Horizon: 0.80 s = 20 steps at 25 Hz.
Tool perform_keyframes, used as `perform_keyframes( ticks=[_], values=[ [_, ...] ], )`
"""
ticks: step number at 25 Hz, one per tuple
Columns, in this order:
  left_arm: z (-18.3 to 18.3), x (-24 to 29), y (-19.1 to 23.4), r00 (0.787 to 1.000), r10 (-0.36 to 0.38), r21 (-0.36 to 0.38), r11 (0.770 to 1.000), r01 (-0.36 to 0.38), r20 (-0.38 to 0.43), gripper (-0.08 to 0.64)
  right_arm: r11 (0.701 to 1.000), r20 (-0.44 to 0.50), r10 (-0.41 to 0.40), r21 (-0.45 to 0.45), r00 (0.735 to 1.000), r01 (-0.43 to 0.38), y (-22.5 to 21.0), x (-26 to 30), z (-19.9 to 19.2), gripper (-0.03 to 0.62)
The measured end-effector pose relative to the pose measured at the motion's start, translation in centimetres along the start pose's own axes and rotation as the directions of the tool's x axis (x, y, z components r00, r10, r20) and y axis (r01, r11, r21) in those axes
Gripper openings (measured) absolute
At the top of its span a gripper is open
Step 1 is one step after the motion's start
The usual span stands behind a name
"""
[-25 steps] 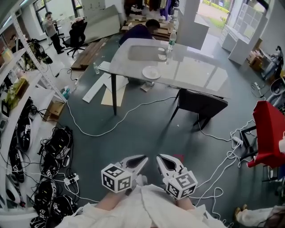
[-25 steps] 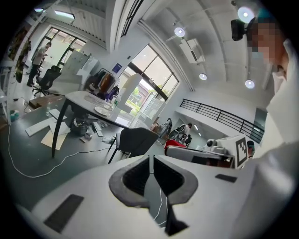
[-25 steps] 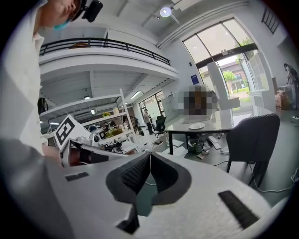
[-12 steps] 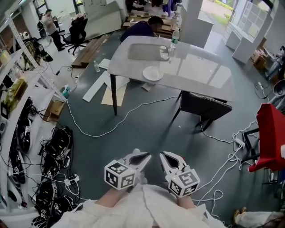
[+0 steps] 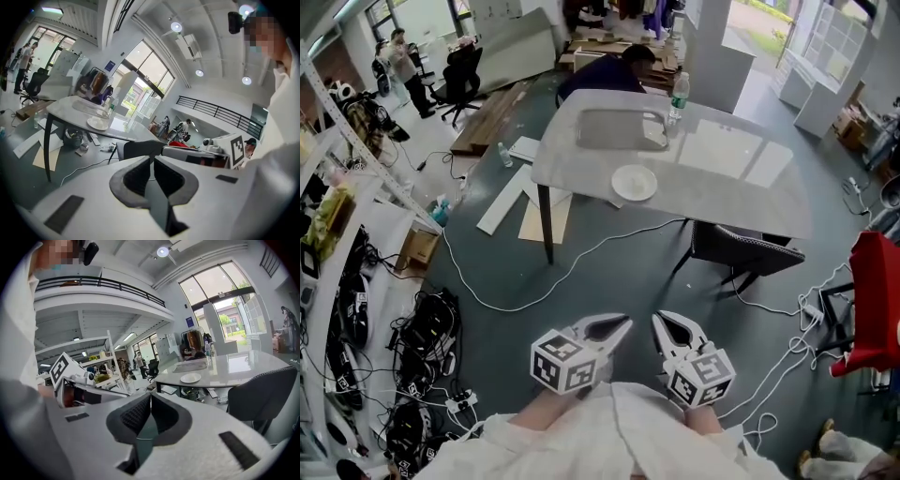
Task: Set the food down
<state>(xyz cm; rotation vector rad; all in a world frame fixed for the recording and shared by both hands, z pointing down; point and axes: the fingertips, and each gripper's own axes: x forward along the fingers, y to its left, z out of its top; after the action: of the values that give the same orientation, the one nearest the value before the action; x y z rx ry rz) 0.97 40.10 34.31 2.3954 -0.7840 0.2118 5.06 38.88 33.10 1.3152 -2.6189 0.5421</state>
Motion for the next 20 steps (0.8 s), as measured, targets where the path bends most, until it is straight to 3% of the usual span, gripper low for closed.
perform_keyframes(
  ticks=[9,20],
  values=[
    [7.5,1.8,7.4,0.999,-0.03,0.105,0.994,0.027,0.027,0.034,0.999,0.051,-0.034,0.018,0.998,0.033,-2.9,9.1,4.8,0.003],
    [8.7,3.7,12.9,0.999,-0.032,0.057,0.998,0.032,-0.011,0.034,0.996,0.008,-0.066,0.066,0.998,0.066,-5.1,13.9,4.4,0.003]
  ],
)
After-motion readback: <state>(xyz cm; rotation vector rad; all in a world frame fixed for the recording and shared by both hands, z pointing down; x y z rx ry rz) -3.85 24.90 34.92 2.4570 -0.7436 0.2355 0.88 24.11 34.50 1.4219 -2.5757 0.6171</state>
